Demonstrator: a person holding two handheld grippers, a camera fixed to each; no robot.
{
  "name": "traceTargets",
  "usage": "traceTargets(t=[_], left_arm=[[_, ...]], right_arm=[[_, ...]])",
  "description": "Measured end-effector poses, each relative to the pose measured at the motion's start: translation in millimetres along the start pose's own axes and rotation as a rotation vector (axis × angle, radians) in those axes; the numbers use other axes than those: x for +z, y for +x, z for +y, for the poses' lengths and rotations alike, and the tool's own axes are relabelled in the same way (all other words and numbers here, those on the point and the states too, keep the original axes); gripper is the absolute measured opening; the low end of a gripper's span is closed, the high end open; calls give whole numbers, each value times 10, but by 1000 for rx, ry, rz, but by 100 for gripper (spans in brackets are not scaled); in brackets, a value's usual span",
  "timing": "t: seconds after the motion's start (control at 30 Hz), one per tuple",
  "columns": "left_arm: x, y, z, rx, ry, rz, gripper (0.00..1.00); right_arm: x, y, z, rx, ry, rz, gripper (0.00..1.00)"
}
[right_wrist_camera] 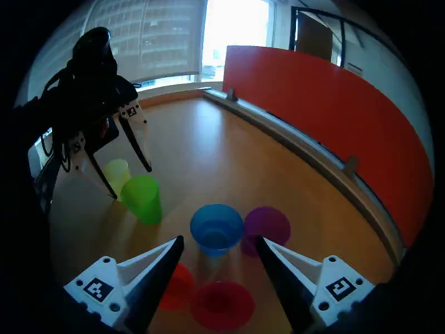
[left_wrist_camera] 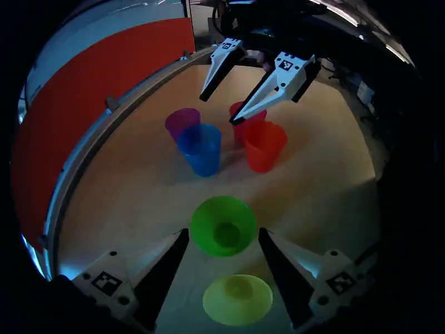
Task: Pour water
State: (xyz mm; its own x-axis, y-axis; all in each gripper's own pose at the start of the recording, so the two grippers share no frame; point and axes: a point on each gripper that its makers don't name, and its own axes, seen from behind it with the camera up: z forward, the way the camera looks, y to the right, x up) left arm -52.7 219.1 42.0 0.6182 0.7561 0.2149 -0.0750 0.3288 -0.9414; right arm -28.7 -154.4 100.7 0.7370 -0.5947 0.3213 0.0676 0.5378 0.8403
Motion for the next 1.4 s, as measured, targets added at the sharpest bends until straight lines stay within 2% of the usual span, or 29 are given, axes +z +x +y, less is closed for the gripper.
traceTargets(t=[0.77,1.4], left_arm=[[216,1,11,28,-7,-39,93],[332,-22,24,41,-7,-52,93]], right_arm=[[87,-47,-8,-3,13,-10,100],[110,-78,5,-2,14,-14,100]])
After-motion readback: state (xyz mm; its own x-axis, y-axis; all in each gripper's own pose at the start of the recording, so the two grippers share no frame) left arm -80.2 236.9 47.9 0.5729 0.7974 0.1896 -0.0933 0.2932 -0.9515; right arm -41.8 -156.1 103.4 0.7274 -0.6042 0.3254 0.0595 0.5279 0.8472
